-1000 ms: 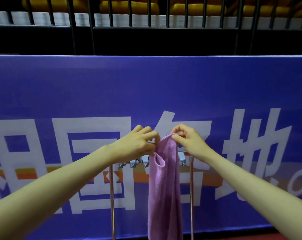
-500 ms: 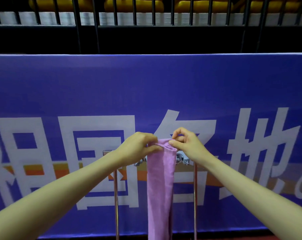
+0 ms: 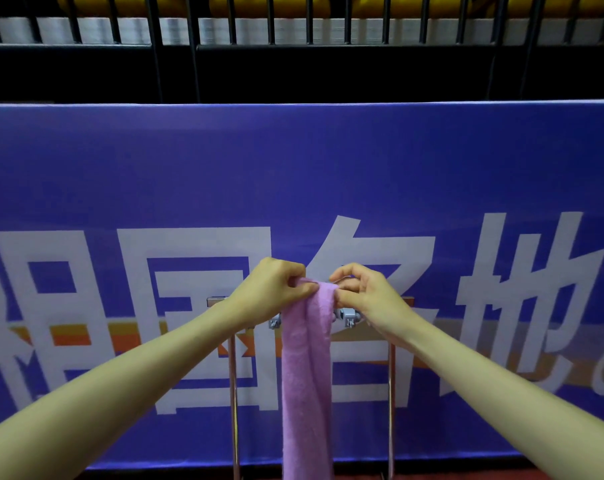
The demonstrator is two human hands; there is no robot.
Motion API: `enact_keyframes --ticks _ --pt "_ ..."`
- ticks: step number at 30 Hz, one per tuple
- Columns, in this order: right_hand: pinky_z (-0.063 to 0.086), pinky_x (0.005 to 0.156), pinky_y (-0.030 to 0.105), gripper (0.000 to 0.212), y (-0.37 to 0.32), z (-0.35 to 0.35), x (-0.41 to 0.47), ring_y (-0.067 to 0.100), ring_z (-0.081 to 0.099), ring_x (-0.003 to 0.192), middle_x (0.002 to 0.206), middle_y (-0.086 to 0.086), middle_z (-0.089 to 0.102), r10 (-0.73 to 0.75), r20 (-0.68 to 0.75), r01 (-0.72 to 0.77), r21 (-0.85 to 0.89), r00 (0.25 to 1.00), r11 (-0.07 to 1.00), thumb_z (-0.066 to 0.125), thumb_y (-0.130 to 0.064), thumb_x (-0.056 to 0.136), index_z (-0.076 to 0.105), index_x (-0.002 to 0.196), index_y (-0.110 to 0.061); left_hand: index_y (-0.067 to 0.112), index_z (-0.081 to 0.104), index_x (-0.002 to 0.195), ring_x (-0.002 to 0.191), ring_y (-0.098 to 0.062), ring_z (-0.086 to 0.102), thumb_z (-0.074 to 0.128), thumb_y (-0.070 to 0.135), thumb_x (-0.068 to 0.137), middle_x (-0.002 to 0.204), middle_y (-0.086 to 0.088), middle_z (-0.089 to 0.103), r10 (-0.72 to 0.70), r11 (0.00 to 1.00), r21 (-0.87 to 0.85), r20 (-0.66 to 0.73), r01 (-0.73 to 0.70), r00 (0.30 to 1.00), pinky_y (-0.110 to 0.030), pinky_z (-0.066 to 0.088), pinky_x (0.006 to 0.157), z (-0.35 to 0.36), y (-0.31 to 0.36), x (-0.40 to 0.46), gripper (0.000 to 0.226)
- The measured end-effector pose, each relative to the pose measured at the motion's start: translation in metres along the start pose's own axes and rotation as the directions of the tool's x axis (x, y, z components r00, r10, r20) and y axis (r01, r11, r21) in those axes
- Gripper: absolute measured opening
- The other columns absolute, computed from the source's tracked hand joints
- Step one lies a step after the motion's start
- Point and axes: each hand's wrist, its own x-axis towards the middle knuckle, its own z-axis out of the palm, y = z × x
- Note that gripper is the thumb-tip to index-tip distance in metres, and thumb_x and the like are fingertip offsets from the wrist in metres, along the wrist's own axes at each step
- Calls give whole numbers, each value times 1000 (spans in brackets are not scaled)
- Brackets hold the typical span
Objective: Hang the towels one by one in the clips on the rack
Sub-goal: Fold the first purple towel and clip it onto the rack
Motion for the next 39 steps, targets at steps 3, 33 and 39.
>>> enact_keyframes --ticks 3,33,39 --pt "51 76 29 29 0 1 0 17 68 80 82 3 73 28 18 -29 36 999 999 61 4 84 55 107 -12 20 40 54 51 -12 30 65 33 85 51 3 37 -14 999 38 -18 15 1000 -30 32 52 0 -3 2 41" --pt "41 61 19 10 -22 0 38 6 53 67 71 -6 60 -201 -109 115 -526 973 843 61 -7 86 68 83 -13 16 49 87 79 -25 59 72 13 80 88 -6 58 -168 908 -411 -180 81 969 -34 56 68 14 -18 -1 24" --pt "55 76 38 10 -50 -10 59 15 60 74 74 0 65 -230 -192 125 -442 954 888 62 -9 84 68 81 -16 23 46 108 102 -16 62 66 32 86 112 0 60 -330 718 -667 -75 199 941 -32 54 86 30 -22 3 31"
